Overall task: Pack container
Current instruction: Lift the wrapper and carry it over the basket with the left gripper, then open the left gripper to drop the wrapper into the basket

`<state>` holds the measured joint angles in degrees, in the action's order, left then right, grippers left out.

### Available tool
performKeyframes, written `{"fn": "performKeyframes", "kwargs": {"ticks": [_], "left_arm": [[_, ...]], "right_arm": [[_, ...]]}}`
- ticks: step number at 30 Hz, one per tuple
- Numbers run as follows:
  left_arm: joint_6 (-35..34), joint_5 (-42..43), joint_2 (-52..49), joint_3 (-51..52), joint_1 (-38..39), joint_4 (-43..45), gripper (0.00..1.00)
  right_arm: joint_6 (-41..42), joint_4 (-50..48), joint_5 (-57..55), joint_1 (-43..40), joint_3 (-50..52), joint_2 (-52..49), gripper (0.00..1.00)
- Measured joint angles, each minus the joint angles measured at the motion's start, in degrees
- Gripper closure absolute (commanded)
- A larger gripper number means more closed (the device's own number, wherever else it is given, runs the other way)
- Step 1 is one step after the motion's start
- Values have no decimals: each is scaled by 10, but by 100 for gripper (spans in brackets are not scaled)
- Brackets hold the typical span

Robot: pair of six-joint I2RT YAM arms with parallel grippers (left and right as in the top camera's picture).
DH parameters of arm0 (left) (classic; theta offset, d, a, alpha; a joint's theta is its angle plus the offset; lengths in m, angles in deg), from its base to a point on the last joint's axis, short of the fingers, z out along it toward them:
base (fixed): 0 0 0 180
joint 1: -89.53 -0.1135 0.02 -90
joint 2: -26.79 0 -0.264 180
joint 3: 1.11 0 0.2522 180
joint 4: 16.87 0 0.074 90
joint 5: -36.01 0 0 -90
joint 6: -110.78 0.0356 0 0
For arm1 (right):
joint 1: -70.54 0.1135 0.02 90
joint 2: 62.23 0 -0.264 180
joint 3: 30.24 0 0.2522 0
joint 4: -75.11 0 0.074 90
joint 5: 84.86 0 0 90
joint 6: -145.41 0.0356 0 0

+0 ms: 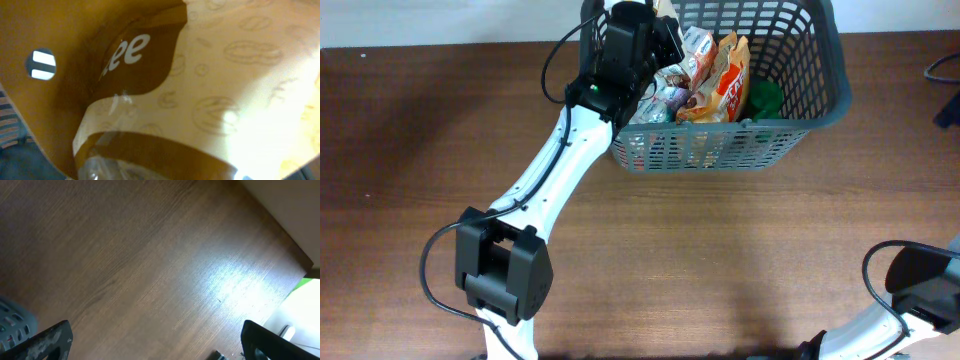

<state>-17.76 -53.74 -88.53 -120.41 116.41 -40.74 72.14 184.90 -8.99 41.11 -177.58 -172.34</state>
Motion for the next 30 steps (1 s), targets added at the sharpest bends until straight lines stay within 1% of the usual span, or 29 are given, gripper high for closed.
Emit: {"fn": "performKeyframes", "kwargs": {"ticks": [1, 2, 4, 5, 6, 8, 9, 10, 15, 22, 27, 30], "left_arm": [[0, 0, 0, 0, 0, 0, 83], [1, 0, 0, 0, 0, -1, 72], [3, 0, 0, 0, 0, -7, 37], [9, 0, 0, 0, 0, -10, 27], [13, 0, 0, 0, 0, -12, 19], [16, 0, 0, 0, 0, -13, 6], [21, 0, 0, 0, 0, -13, 2], [22, 0, 0, 0, 0, -12, 0], [40, 3, 0, -14, -5, -22, 1], [96, 5, 7, -118, -30, -106, 1], [150, 4, 58, -144, -37, -171, 1], [183, 4, 113, -150, -36, -207, 1]], "right_arm": [[0, 0, 0, 0, 0, 0, 1], [0, 0, 0, 0, 0, 0, 1], [0, 0, 0, 0, 0, 0, 1], [0, 0, 0, 0, 0, 0, 1], [0, 0, 0, 0, 0, 0, 1], [0, 0, 0, 0, 0, 0, 1], [0, 0, 0, 0, 0, 0, 1], [0, 0, 0, 0, 0, 0, 1], [0, 0, 0, 0, 0, 0, 1], [0, 0, 0, 0, 0, 0, 1], [0, 0, 0, 0, 0, 0, 1], [0, 0, 0, 0, 0, 0, 1]]}}
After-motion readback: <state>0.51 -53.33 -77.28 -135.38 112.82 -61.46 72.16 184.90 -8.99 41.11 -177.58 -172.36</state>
